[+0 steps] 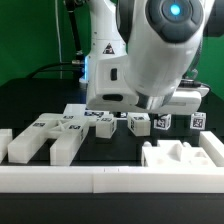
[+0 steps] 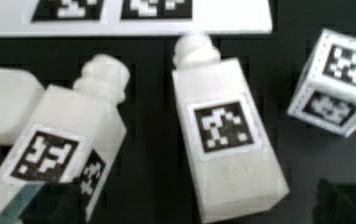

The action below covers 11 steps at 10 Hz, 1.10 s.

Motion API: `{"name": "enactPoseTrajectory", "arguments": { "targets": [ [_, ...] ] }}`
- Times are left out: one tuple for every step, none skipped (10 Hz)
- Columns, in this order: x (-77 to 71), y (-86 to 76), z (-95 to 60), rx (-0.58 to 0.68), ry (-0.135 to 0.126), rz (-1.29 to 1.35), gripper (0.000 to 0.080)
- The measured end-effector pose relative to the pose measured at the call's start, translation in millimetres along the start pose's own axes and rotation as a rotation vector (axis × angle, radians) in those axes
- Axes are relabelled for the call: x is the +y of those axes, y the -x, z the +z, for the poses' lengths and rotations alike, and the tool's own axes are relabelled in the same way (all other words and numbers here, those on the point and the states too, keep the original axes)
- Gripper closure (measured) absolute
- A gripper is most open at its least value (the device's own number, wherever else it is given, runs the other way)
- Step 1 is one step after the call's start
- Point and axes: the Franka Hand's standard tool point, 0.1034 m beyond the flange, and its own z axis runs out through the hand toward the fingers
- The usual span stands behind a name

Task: Assemble chair

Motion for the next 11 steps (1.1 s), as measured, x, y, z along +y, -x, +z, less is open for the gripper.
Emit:
{"name": "enactPoseTrajectory", "arguments": {
  "targets": [
    [-2.8, 0.5, 0.8, -0.053, 0.0, -0.025, 0.015],
    [-6.3, -4.2, -0.9, -0.033, 0.0, -0.03, 0.015],
    [-8.5, -3.8, -1.9, -0.024, 0.001, -0.034, 0.015],
    [-7.8, -3.9, -1.2, -0.026, 0.001, -0.033, 0.015],
    [-7.6, -4.0, -0.8, -0.027, 0.001, -0.033, 0.015],
    [-7.6, -4.0, -0.5, -0.027, 0.001, -0.033, 0.015],
    [-7.5, -5.4, 0.1, -0.021, 0.0, -0.032, 0.015],
    [-10.5, -6.2, 2.4, -0.02, 0.002, -0.036, 0.015],
    [-12.5, -5.9, 5.2, -0.025, 0.004, -0.04, 0.015],
    [-13.3, -6.0, 7.1, -0.027, 0.004, -0.041, 0.015],
    [-14.6, -7.4, 9.3, -0.021, 0.006, -0.043, 0.015]
  ]
}}
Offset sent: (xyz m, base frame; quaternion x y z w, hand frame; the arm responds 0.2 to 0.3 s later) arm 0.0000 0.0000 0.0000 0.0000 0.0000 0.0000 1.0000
